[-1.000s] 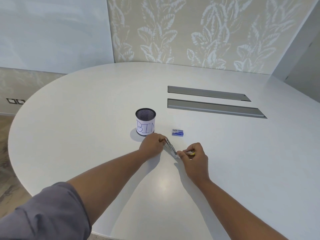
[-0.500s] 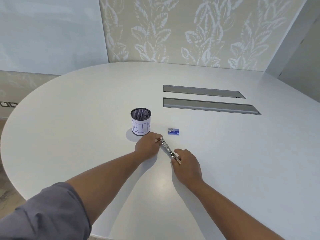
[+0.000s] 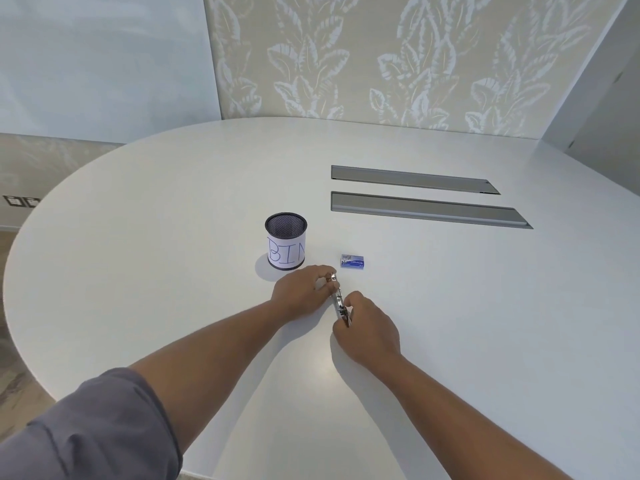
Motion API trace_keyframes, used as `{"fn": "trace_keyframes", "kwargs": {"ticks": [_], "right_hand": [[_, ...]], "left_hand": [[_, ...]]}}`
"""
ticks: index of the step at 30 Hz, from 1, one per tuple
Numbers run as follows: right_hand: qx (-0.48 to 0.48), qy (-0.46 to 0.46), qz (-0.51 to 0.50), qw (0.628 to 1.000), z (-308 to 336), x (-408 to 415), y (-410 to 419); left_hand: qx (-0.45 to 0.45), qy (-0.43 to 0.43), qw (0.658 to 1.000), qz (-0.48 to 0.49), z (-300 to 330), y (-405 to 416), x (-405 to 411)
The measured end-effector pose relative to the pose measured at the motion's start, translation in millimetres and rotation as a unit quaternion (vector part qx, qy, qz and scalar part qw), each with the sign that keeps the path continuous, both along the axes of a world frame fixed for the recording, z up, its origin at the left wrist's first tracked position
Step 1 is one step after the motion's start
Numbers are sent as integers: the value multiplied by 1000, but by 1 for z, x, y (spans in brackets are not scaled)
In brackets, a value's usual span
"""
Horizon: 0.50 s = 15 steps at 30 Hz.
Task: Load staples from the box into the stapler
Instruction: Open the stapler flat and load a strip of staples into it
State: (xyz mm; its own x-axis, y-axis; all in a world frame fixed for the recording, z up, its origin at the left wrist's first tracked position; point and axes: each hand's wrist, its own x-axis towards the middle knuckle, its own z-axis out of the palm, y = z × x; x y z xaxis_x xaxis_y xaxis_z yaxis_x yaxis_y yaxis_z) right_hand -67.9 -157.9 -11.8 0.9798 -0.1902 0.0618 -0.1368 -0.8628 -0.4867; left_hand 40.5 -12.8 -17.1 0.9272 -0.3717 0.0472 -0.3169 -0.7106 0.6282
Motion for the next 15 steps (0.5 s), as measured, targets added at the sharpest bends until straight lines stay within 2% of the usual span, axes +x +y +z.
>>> {"fn": "trace_keyframes", "kwargs": {"ticks": [8, 15], "right_hand": [[48, 12, 78, 996, 2, 19, -11], [50, -31, 100, 993, 0, 38, -25]], "left_hand": [[-27, 14, 1000, 2, 4, 1, 8], [-19, 8, 1000, 5, 4, 3, 8]]}}
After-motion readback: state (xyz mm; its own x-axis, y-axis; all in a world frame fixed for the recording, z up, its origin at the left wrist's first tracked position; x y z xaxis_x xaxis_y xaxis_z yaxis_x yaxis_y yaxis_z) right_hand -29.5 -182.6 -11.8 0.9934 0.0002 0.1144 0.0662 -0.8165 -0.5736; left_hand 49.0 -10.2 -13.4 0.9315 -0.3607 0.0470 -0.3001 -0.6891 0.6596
